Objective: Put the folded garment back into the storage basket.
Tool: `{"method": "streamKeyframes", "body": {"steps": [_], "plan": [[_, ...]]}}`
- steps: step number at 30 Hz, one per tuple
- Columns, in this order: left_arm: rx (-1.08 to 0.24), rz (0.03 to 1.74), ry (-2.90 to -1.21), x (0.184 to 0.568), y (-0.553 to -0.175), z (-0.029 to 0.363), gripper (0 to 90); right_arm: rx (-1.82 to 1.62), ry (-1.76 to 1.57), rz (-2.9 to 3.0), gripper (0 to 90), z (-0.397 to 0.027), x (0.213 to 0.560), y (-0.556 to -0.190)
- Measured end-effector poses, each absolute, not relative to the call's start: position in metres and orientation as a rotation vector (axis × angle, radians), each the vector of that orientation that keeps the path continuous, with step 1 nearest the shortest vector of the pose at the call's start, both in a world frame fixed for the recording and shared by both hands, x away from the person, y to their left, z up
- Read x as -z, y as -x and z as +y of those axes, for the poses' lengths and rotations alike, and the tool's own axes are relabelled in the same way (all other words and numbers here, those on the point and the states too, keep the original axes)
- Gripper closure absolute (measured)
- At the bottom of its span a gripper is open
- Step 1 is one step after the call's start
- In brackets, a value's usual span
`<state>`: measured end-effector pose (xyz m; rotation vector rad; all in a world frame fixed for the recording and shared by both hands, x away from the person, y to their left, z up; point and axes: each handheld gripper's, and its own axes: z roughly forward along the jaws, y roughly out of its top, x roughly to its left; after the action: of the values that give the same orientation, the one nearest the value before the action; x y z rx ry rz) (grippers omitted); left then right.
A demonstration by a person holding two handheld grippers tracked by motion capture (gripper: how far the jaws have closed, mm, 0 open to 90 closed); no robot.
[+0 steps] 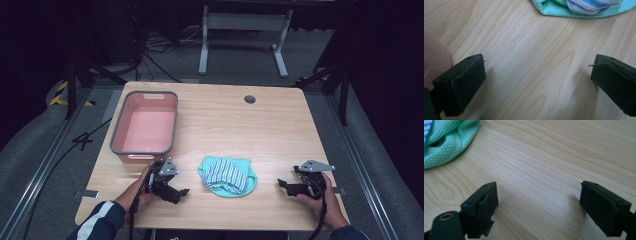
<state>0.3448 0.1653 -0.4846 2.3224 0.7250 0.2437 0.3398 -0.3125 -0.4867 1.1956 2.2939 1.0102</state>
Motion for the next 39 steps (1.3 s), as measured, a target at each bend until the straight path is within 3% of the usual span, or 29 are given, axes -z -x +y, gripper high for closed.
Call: {"method": "streamKeyframes", "body": {"steps": [19, 22, 24, 26, 28, 31, 39], "plan": [[-0.226, 0.658, -2.366, 0.482, -0.346, 0.169, 0.7, -1.0, -1.203, 2.296, 15.4, -0.313, 0.486, -0.339], [-0.217, 0.647, -2.377, 0.48, -0.346, 0.167, 4.3, -0.994, -1.212, 2.3, 16.0, -0.314, 0.485, -0.339], [-0.212, 0.634, -2.368, 0.478, -0.345, 0.165, 11.2, -0.988, -1.219, 2.301, 18.6, -0.314, 0.485, -0.338], [-0.198, 0.606, -2.372, 0.476, -0.345, 0.161, 20.7, -1.001, -1.227, 2.308, 28.6, -0.314, 0.482, -0.337], [-0.218, 0.592, -2.391, 0.475, -0.346, 0.155, 17.2, -1.037, -1.231, 2.322, 30.6, -0.311, 0.479, -0.335], [-0.222, 0.58, -2.39, 0.473, -0.348, 0.146, 23.9, -1.034, -1.194, 2.346, 34.4, -0.299, 0.475, -0.333], [-0.292, 0.558, -2.392, 0.464, -0.353, 0.13, 24.6, -1.032, -1.104, 2.382, 36.4, -0.262, 0.465, -0.329]]}}
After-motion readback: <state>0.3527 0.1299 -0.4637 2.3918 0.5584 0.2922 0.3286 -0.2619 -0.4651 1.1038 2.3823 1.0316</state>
